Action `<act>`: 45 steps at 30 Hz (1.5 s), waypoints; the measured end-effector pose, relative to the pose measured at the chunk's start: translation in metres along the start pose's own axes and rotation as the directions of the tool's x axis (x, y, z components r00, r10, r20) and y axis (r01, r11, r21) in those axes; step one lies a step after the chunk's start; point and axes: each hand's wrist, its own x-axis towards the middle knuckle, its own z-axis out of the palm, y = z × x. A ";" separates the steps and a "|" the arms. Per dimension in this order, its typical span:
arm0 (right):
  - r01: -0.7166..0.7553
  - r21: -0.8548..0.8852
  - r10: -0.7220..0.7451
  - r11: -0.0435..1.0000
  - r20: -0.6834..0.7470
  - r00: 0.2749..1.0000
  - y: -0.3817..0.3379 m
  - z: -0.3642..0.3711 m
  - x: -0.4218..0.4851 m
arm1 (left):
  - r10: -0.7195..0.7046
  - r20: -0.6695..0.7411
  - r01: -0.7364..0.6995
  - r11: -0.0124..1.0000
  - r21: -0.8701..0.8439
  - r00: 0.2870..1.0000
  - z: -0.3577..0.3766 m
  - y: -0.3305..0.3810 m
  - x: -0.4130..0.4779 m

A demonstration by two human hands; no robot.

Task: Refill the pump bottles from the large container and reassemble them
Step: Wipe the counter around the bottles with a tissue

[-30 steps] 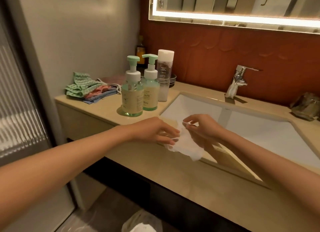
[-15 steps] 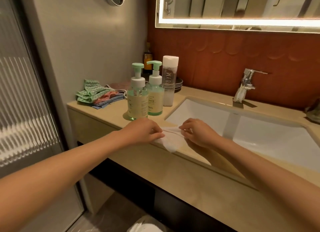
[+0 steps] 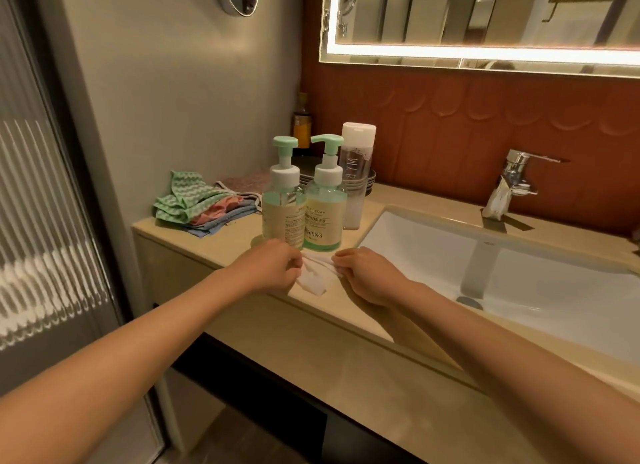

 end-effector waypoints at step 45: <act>-0.255 0.028 0.246 0.967 0.185 0.952 0.047 -0.003 0.085 | 0.023 -0.039 -0.022 1.000 0.009 0.999 0.013 -0.009 0.090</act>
